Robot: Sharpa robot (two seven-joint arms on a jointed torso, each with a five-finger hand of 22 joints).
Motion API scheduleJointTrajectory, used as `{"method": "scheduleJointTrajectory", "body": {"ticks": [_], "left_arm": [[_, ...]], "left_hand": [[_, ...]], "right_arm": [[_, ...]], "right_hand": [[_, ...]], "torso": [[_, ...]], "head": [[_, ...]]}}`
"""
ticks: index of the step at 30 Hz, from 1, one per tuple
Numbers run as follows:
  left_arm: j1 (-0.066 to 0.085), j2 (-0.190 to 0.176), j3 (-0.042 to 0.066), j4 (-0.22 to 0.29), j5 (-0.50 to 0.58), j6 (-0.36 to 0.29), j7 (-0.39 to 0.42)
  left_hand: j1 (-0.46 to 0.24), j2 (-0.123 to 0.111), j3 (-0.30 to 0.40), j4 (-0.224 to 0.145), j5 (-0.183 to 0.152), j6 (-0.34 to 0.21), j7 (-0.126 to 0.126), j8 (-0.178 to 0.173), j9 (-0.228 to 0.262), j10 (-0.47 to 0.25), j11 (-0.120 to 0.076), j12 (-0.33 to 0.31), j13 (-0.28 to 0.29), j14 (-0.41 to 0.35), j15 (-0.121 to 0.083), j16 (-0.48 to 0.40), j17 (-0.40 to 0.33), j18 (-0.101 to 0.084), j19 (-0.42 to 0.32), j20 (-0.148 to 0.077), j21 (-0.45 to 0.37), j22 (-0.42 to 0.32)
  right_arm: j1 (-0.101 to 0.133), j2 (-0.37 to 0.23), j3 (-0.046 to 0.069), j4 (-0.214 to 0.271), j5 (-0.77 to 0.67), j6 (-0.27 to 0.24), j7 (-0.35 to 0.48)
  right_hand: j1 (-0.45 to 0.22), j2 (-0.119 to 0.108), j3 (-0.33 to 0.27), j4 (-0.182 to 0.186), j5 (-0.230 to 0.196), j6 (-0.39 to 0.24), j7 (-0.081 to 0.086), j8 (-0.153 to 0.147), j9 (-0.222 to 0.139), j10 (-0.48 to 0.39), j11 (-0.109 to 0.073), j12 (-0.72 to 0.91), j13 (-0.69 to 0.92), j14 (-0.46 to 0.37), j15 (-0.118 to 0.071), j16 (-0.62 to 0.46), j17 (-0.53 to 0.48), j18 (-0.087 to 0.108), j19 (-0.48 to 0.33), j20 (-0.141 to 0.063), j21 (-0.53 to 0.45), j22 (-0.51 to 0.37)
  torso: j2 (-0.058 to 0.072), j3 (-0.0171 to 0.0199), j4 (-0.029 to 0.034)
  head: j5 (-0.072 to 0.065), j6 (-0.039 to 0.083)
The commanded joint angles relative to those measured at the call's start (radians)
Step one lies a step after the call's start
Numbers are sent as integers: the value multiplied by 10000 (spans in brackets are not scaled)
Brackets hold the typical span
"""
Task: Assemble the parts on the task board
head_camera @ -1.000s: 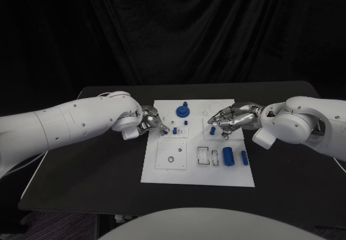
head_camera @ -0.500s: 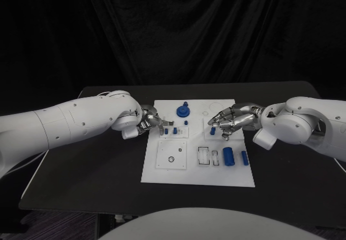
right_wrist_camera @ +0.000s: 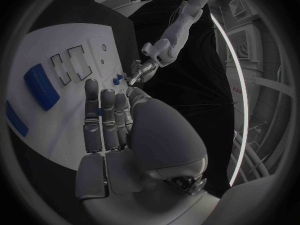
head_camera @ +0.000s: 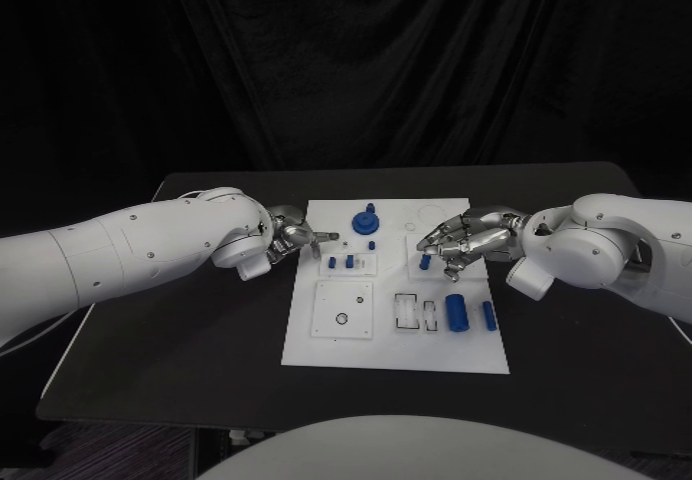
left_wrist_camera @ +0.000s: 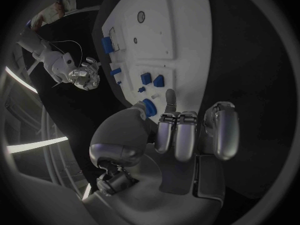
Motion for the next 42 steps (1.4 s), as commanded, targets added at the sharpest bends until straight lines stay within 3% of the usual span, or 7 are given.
{"method": "scheduleJointTrajectory", "body": {"ticks": [1, 5, 9, 18, 24, 30, 42], "left_arm": [[2, -160, 16, 175, -694, -2361, 1866], [9, -447, 16, 375, -2578, -3424, 2957], [15, -573, 17, 422, -3388, -3778, 3861], [20, -465, 17, 251, -4559, -4097, 5798], [13, -61, 17, -129, -6469, -3962, 6243], [-90, 487, 17, -655, -8330, -4036, 6886], [-255, 1215, 19, -1429, -9027, -4269, 6842]], "left_hand": [[650, -98, -155, -46, 367, -314, 16, 251, 448, 774, -29, -249, 2462, 1039, -27, 26, 2635, 139, 1, 3, -20, 1890], [1951, -262, -405, -129, 1072, -1728, 341, 283, 1032, -1352, 273, -2401, 1193, 1039, 231, 26, 2635, 351, -730, 209, -1012, 1614], [3029, -232, -589, -8, 1180, -2667, 696, -70, 726, -6479, 592, -7418, -1727, 281, 521, -426, 1570, 490, -1367, 485, -1750, 1462], [6099, -583, 791, -617, 1060, -2005, 907, -1242, -2070, -8081, 1151, -10896, -5334, -193, 931, -579, 873, 548, -1731, 984, -2034, 1378], [6681, -1214, 1849, -744, 731, -1369, 356, -2162, -4042, -8192, 628, -11935, -7352, -254, 356, -742, 439, 589, -1560, 385, -2118, 1355], [7021, -1586, 2798, -1155, 1144, -727, -404, -2162, -5210, -7884, 94, -12442, -8748, -318, -39, -977, 23, 629, -1582, 32, -2473, 1294], [6562, -1847, 3863, -1516, 1124, -665, -382, -2197, -6245, -7654, 203, -12834, -9990, -338, -31, -1063, -144, 624, -1564, -28, -2634, 1299]], "right_arm": [[-29, -41, 5, 25, -15, 78, -11], [-30, -77, 5, 13, -15, 78, 77], [-30, -87, 5, 11, -15, 68, 136], [-30, -88, 5, -10, -15, 62, 239], [-30, -64, 5, -19, -15, 85, 290], [-31, -50, 5, -64, -15, 82, 344], [-31, -67, 5, -59, -16, 67, 355]], "right_hand": [[73, -9, 68, 13, 37, 61, 137, 53, -13, -69, 10, 56, -16, -63, -7, 63, 0, 93, -49, 27, 20, 201], [37, -28, 64, 26, 45, 99, 141, 78, -27, -63, 22, 71, -25, -57, 2, 85, -4, 92, -50, 32, 26, 202], [16, -39, 64, 31, 48, 134, 140, 100, -37, -59, 30, 82, -33, -57, 9, 96, -13, 90, -51, 37, 30, 203], [0, -53, 68, 31, 49, 181, 138, 127, -49, -55, 37, 95, -43, -54, 15, 113, -21, 90, -51, 42, 36, 204], [0, -53, 68, 31, 49, 181, 138, 127, -49, -55, 37, 95, -43, -54, 15, 113, -21, 90, -51, 42, 36, 204], [-1, -58, 71, 28, 51, 196, 137, 134, -55, -54, 39, 99, -46, -35, 16, 134, -6, 90, -51, 44, 38, 204], [-1, -63, 75, 23, 52, 209, 137, 140, -62, -47, 40, 107, -49, -1, 17, 168, 22, 91, -48, 45, 42, 205]], "torso": [[-1, 1, 1], [4, -1, 6], [6, -6, 11], [-16, -3, 10], [1, -4, -1], [1, -2, -5], [1, -1, -3]], "head": [[-35, 2], [-48, 2], [-38, 2], [-16, 2], [13, 2], [15, 2], [17, 2]]}}
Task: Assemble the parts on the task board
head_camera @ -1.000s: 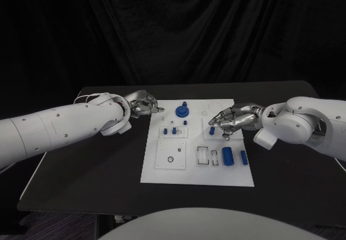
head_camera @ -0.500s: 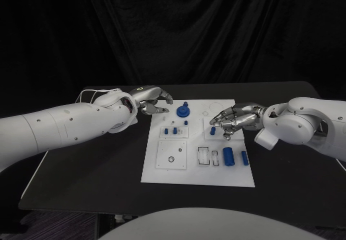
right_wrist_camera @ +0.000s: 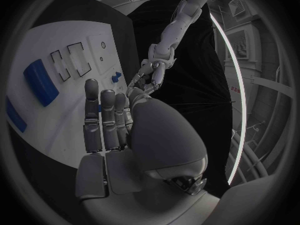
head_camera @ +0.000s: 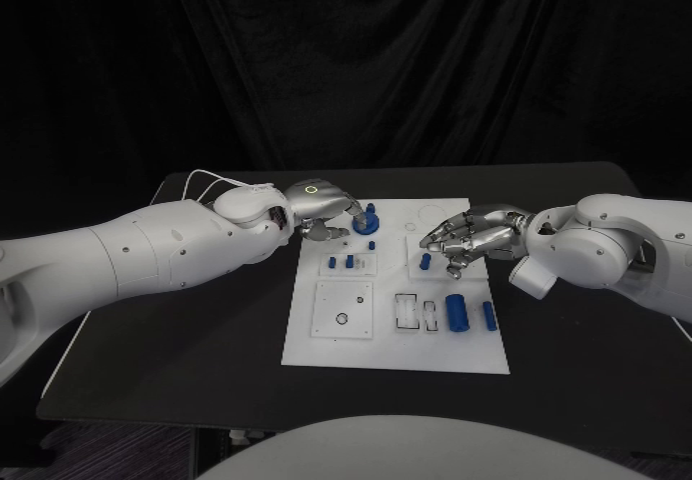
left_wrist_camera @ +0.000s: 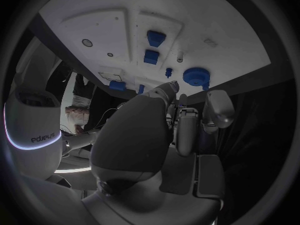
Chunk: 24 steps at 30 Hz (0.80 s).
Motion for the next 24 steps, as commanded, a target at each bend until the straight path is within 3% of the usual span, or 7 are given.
{"method": "scheduleJointTrajectory", "body": {"ticks": [1, 2, 8, 17, 24], "left_arm": [[-46, 153, 13, -142, -815, -286, -23], [-56, 196, 14, -174, -948, -288, -135], [-104, 415, 14, -290, -1365, -209, -496], [-172, 727, 16, -411, -1505, -109, -542], [-263, 968, 16, -598, -1521, 7, -445]], "left_hand": [[-190, 19, 94, 0, -77, -140, -89, -51, -151, 60, 167, -52, -125, -14, 60, -53, -14, 65, -1, -20, -20, 1299], [-327, 16, 93, 24, -176, -209, -174, -47, -236, 95, 247, -46, -193, -6, 128, -46, -5, 52, 18, 21, -13, 1302], [-535, -11, 93, -12, -274, -313, -414, -48, -442, 261, 283, 27, -343, 15, 174, -25, 22, 55, 61, 85, -21, 1306], [-701, -33, 123, -102, -282, -644, -469, -56, -735, 553, 269, 190, -421, 83, 148, 27, 98, 150, -64, 106, -407, 1192], [-863, -40, 89, -105, -387, -748, -420, -42, -890, 652, 223, 287, -416, -87, 105, -120, -262, 225, -135, 76, -723, 1086]], "right_arm": [[-25, 3, 7, 11, -15, 71, 122], [-25, 6, 7, 12, -15, 74, 126], [-34, 11, 7, 37, -15, 93, 136], [-54, 18, 7, 30, -15, 126, 116], [-58, 8, 7, 59, -15, 111, 127]], "right_hand": [[0, -64, 48, -4, 52, 103, 100, 53, -12, -47, 41, 69, -16, -2, 17, 19, 5, 91, -48, 46, 42, 199], [0, -64, 48, -4, 52, 103, 100, 53, -12, -47, 41, 69, -16, -2, 17, 19, 5, 91, -48, 46, 42, 199], [-3, -66, 50, -5, 52, 109, 100, 56, -19, -43, 41, 74, -19, -2, 17, 22, -2, 91, -46, 47, 45, 200], [-3, -66, 50, -5, 52, 109, 100, 56, -19, -43, 41, 74, -19, -2, 17, 22, -2, 91, -46, 47, 45, 200], [-8, -65, 56, -4, 51, 114, 101, 56, -29, -37, 43, 81, -23, 14, 18, 40, 6, 92, -43, 48, 49, 201]], "torso": [[0, 1, 7], [1, 1, 5], [3, 1, 5], [1, 4, 2], [4, 2, 5]], "head": [[3, 2], [5, 2], [0, 2], [-27, 2], [-44, 2]]}}
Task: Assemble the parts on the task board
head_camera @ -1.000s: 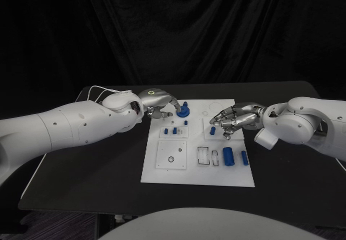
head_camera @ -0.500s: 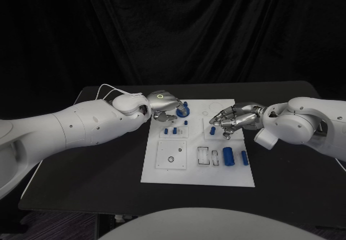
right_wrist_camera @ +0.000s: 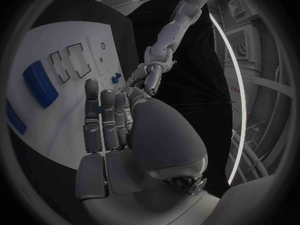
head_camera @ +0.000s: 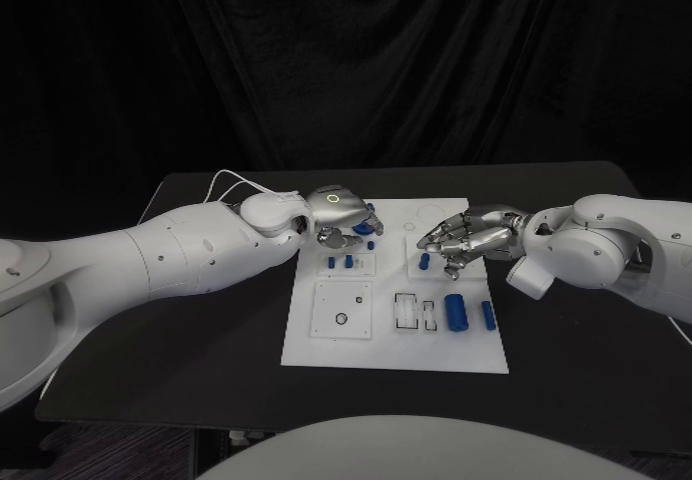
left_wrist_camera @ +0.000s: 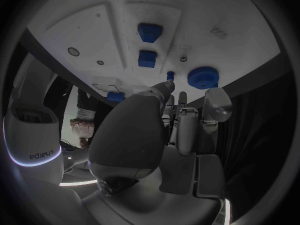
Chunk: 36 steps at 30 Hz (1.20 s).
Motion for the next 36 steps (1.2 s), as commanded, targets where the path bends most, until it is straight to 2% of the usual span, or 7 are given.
{"method": "scheduleJointTrajectory", "body": {"ticks": [1, 3, 11, 16, 19, 26, 36], "left_arm": [[-62, 121, 11, -101, -139, 62, 70], [-97, 185, 11, -174, -140, 56, 95], [-174, 382, 12, -444, -142, 306, 45], [-202, 472, 12, -543, -142, 545, -74], [-215, 528, 12, -602, -142, 623, -96], [-257, 698, 12, -761, -142, 688, 64], [-330, 877, 12, -1003, -142, 548, 306]], "left_hand": [[-129, 14, -10, -55, -109, -43, 65, -27, -79, 74, -18, 83, 10, -327, -36, -296, -535, 66, -25, -16, -71, 1074], [-172, 33, -15, -82, -171, 13, 102, -13, -146, 72, -63, 139, 37, -631, -52, -579, -1038, 55, 20, -31, -79, 1071], [-300, 27, -71, -81, -327, 39, 163, -20, -254, 162, -50, 258, 91, -602, -52, -608, -1019, 28, 121, -46, -26, 1095], [-376, 62, -88, -113, -387, 581, 297, 191, -251, 228, -124, 316, 111, -634, -88, -679, -1130, 55, 89, -65, -222, 1057], [-376, 68, -85, -132, -386, 663, 252, 222, -247, 222, -125, 308, 107, -662, -89, -713, -1194, 81, 36, -71, -359, 1021], [-385, 162, -69, -197, -385, 974, 306, 377, -184, 461, -268, 399, 146, -676, -170, -765, -1265, 80, 71, -105, -426, 1018], [-367, 282, -49, -307, -352, 1315, 317, 575, -91, 978, -409, 555, 206, -402, -285, -582, -932, -18, 414, -186, 15, 1184]], "right_arm": [[-27, -13, 7, 46, -14, 87, 104], [-27, -26, 7, 61, -14, 46, 134], [-27, -168, 7, 208, -14, -330, 576], [-26, -261, 7, 270, -14, -645, 885], [-26, -285, 7, 280, -14, -734, 967], [-26, -297, 7, 275, -14, -778, 1015], [-26, -309, 7, 264, -14, -741, 953]], "right_hand": [[-8, -65, 56, -4, 51, 42, 101, 57, -13, -37, 43, 41, -14, 14, 18, 41, 8, 93, -43, 48, 49, 203], [-8, -65, 56, -4, 51, 42, 101, 57, -13, -37, 43, 41, -14, 14, 18, 41, 8, 93, -43, 48, 49, 203], [-48, -114, 57, -4, 74, 99, 102, 77, -67, 22, 50, 95, -35, 154, 20, 179, 85, 98, -13, 54, 83, 208], [-44, -124, 89, -27, 118, 190, 88, 118, -105, 72, 40, 132, -59, 266, 11, 283, 131, 104, 24, 52, 120, 213], [-45, -123, 95, -29, 124, 203, 85, 124, -112, 78, 38, 136, -63, 285, 9, 301, 141, 105, 30, 51, 126, 213], [-44, -116, 109, -33, 134, 229, 79, 136, -122, 86, 33, 141, -72, 292, 6, 310, 130, 106, 39, 49, 136, 214], [-47, -109, 118, -32, 135, 242, 77, 142, -130, 90, 31, 143, -78, 291, 4, 310, 119, 106, 44, 48, 141, 214]], "torso": [[2, -1, 0], [1, -1, 0], [2, 3, 1], [3, 2, -7], [-1, 0, -3], [-1, -1, 4], [2, 2, 1]], "head": [[-2, 2], [-13, 2], [-46, 2], [-43, 2], [-57, 2], [-31, 2], [-45, 2]]}}
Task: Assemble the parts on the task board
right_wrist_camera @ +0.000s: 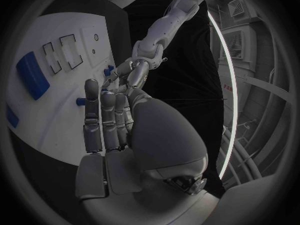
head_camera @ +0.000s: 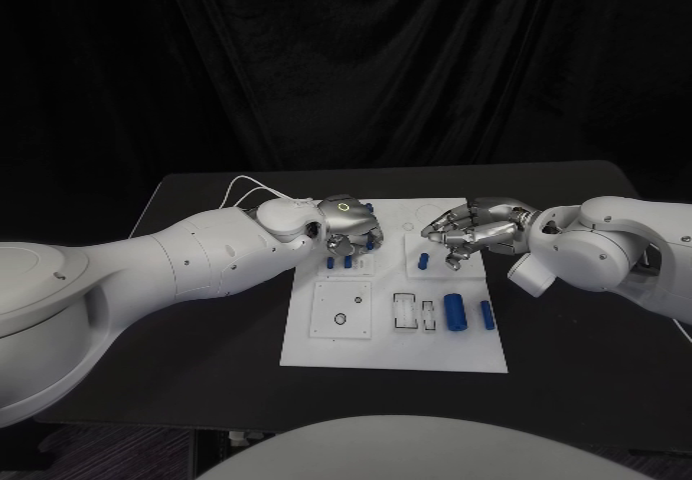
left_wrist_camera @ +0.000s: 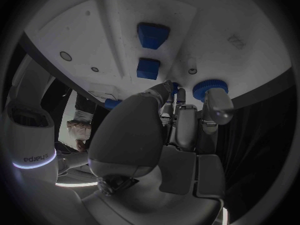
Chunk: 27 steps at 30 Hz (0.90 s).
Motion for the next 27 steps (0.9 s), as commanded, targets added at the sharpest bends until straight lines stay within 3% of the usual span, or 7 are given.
{"method": "scheduleJointTrajectory", "body": {"ticks": [1, 9, 18, 24, 27], "left_arm": [[-37, 54, 10, -60, -15, -10, 274], [-62, 15, 10, -89, -15, -193, 308], [-39, -321, 11, 203, -15, -1032, 272], [116, -735, 11, 675, -14, -1335, 127], [216, -1066, 11, 1051, -14, -1415, 10]], "left_hand": [[11, 101, -11, -85, -27, 137, 44, 77, 30, 117, -2, 58, 9, 41, -36, 10, -25, -15, 78, -34, 33, 1184], [110, 213, 12, -243, -5, 534, 114, 276, 124, 465, -67, 139, 53, 77, -88, 9, -17, -40, 163, -83, 100, 1234], [215, 250, -21, -462, 64, 859, 164, 387, 176, 1110, -86, 303, 158, 239, -126, 75, 135, -106, 393, -137, 414, 1340], [182, 234, -43, -458, 59, 887, 162, 388, 176, 1171, -86, 297, 164, 249, -126, 69, 128, -112, 415, -141, 440, 1347], [165, 228, -56, -458, 57, 917, 160, 394, 178, 1211, -101, 294, 170, 254, -131, 62, 116, -114, 425, -143, 446, 1349]], "right_arm": [[-22, -8, 6, 16, -14, -92, 96], [-23, 6, 6, 0, -14, -45, 42], [-24, -8, 6, -18, -14, 24, 9], [-42, -13, 6, -17, -14, -58, 120], [-46, -35, 6, -15, -14, -90, 145]], "right_hand": [[9, -53, 61, 25, 52, 81, 25, 52, -16, 54, -5, 67, -14, 56, 22, 32, -12, 106, 44, 48, 25, 216], [7, -40, 73, 27, 50, 94, 22, 59, -24, 58, -7, 69, -21, 55, 21, 33, -24, 106, 48, 47, 31, 216], [10, -28, 87, 25, 43, 106, 18, 65, -33, 61, -11, 71, -28, 61, 18, 41, -27, 107, 52, 45, 37, 216], [11, -22, 94, 23, 35, 114, 15, 70, -38, 63, -13, 72, -32, 60, 17, 41, -35, 107, 55, 44, 40, 216], [12, -22, 95, 22, 34, 115, 15, 70, -39, 63, -13, 72, -33, 65, 17, 45, -30, 107, 55, 44, 41, 216]], "torso": [[4, 0, 2], [2, -4, 2], [-1, -3, 8], [-1, -13, 19], [-4, -18, 19]], "head": [[-13, 2], [-8, 2], [-43, 2], [45, 2], [-14, 2]]}}
